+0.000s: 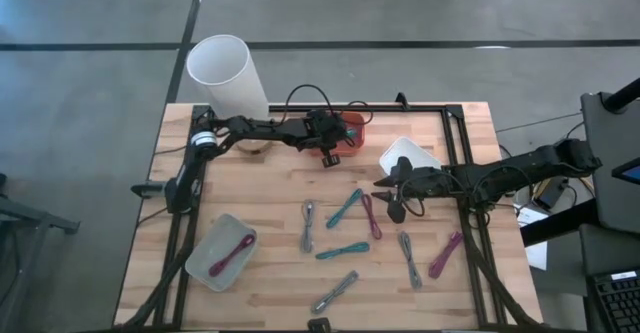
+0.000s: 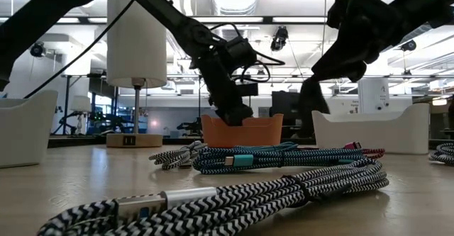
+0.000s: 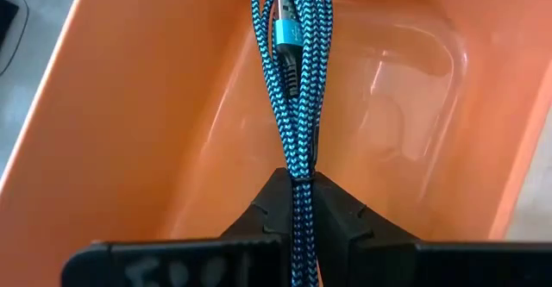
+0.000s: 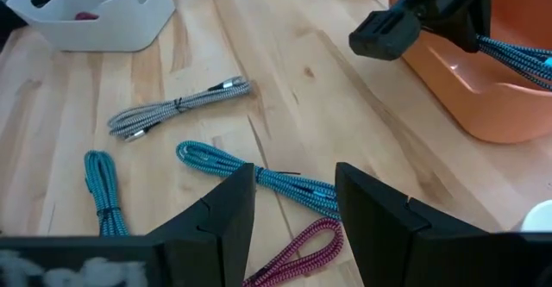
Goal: Pick & Place USB Port
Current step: Put the top left blue and white charger cable into the orange bin
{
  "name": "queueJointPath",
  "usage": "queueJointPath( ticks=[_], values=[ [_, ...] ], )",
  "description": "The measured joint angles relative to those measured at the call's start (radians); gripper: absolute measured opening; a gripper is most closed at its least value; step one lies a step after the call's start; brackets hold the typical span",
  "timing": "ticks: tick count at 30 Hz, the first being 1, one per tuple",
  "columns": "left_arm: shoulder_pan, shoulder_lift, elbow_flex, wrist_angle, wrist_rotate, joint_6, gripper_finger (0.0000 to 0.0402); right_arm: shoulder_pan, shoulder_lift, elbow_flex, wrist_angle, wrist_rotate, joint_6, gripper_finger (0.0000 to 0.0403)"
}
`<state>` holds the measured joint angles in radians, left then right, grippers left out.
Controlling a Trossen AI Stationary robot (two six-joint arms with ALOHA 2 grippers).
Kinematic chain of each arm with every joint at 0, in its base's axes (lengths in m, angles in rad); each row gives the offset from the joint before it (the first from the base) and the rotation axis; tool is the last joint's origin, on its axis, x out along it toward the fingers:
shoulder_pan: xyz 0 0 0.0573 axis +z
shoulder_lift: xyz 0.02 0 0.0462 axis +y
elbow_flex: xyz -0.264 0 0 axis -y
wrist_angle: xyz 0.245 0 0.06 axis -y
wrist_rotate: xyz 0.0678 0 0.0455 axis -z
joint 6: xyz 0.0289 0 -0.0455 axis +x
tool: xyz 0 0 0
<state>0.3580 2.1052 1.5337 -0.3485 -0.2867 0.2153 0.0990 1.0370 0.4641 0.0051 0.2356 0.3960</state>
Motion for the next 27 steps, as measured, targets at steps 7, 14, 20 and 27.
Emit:
queueJointPath(
  ticks=[7,14,20,27],
  values=[
    [0.0,0.0,0.0,-0.026,0.008,-0.004,0.0042,-0.001,0.0,0.0,0.0,0.0,-0.004,0.0157],
    [0.002,0.0,0.0,-0.053,0.008,-0.008,0.0052,-0.001,0.0,0.0,0.01,0.002,-0.007,0.0157],
    [0.002,0.0,0.0,-0.053,0.008,-0.01,0.0059,-0.001,0.0,0.0,0.037,0.002,-0.006,0.0157],
    [-0.004,-0.02,0.008,-0.06,-0.033,-0.007,0.0077,-0.001,0.0,0.0,0.039,0.002,-0.003,0.0157]
  ],
)
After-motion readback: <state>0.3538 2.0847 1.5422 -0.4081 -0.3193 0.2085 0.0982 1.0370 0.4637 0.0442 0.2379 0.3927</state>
